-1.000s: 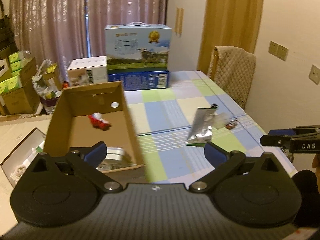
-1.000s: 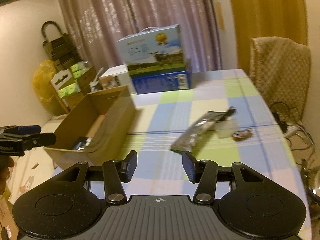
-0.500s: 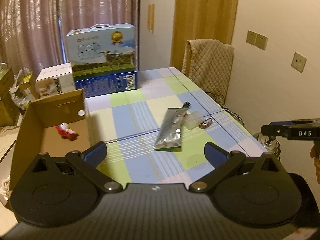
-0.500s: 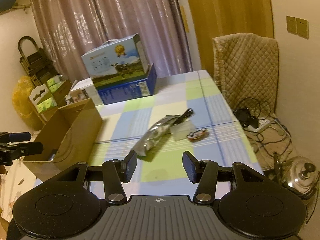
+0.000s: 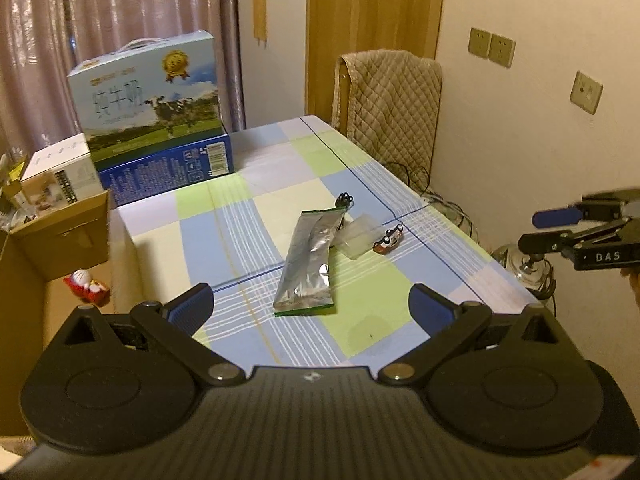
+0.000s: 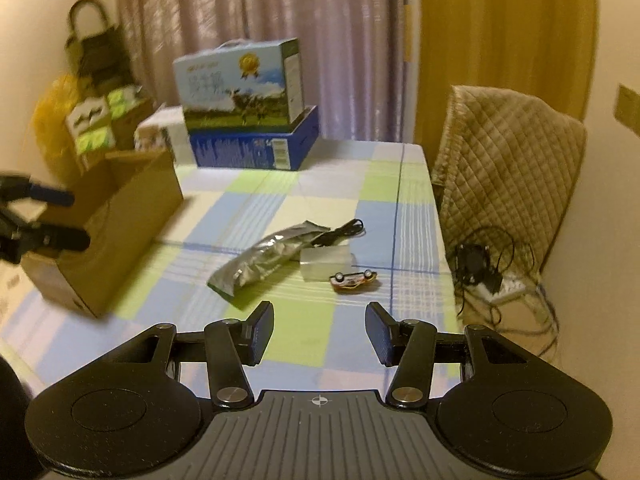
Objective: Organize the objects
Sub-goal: 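Move both tools back over the remaining table items, then lower the right tool onto the small white toy car and grasp it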
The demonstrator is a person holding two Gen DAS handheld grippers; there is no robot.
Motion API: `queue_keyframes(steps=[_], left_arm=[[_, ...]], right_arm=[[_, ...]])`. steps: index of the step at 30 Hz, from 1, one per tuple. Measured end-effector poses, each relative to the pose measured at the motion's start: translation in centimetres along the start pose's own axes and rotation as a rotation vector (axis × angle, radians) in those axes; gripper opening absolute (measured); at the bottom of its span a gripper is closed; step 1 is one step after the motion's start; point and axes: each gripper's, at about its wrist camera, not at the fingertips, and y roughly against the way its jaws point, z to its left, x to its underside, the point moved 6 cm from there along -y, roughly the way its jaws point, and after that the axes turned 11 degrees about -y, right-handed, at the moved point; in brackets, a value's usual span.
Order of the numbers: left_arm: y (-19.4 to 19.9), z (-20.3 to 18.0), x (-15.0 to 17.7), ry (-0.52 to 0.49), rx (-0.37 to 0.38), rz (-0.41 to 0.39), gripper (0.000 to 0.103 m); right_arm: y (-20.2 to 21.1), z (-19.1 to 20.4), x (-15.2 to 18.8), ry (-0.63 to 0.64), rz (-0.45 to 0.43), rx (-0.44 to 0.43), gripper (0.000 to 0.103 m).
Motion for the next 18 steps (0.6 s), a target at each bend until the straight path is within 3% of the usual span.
queue_keyframes(steps=[18], left_arm=[[-13.8,0.4,-2.4,-0.109,0.031,0.149,0.100]], right_arm=[[-11.0,-3.4,-0.9,0.340,0.158,-0.089,0.048]])
